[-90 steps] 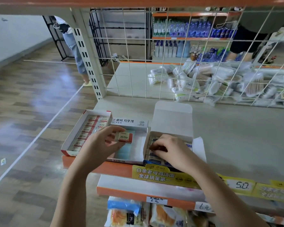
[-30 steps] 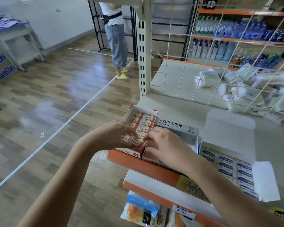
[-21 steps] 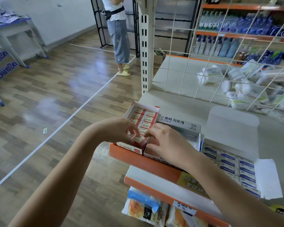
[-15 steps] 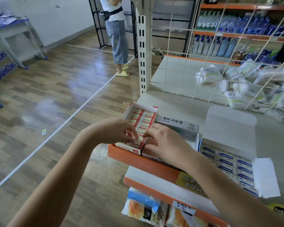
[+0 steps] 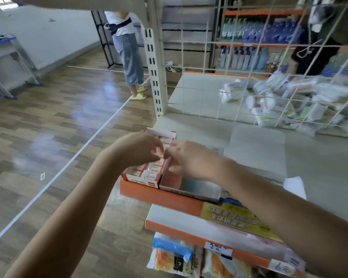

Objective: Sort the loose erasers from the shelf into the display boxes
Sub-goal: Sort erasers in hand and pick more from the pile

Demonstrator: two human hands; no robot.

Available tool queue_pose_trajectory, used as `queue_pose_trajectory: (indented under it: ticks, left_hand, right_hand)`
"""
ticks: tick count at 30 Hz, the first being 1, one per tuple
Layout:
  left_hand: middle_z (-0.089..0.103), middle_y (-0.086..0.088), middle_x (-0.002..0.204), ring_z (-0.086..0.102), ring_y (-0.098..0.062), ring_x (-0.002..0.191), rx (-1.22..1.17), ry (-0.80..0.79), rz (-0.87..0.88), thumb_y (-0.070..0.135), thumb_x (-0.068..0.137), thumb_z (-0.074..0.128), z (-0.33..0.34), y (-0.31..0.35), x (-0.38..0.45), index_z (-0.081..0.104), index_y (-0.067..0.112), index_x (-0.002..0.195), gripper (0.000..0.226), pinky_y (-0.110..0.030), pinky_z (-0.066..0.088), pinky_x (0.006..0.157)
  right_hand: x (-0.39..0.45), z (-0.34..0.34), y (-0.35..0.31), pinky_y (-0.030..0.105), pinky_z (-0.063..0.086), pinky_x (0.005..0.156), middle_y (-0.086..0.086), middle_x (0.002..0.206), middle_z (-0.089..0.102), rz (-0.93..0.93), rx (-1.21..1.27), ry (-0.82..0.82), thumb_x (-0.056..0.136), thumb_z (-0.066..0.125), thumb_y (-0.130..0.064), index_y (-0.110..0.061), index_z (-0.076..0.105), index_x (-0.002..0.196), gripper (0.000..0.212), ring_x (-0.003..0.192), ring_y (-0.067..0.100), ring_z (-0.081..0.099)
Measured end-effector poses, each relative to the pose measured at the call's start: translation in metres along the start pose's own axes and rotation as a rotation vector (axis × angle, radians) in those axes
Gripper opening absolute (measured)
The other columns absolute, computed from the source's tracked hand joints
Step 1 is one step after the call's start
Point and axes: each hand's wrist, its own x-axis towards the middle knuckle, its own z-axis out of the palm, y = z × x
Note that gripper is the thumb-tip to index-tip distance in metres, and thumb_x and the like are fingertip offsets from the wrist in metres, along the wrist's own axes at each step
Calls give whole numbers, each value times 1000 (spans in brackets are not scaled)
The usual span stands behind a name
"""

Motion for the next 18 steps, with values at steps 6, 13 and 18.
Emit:
queue_pose_trajectory:
  ticks: [6,13,18]
  left_hand:
    - [59,0,119,53,-20,113,199,239,91,41,91,51,-19,84,57,56,27,122,34,-31,42,91]
    - [47,-5,131,42,-25,122,334,298,404,49,93,43,-20,247,127,40,23,135,50,-39,38,95]
    - [40,-4,140,36,-26,129,275,217,661,51,93,43,-11,390,149,36,25,139,53,-41,32,102]
  right_hand:
    - [-45,-48,79,33,41,92,6,125,51,235,-133,140,91,55,-32,-15,52,126,39,119,24,45]
    - [-181,-69,186,37,46,91,11,125,53,755,-135,166,89,57,-30,-12,53,122,38,115,28,50]
    - [-311,-58,239,36,36,105,9,139,43,1070,-82,164,91,53,-33,-17,44,136,48,128,27,39]
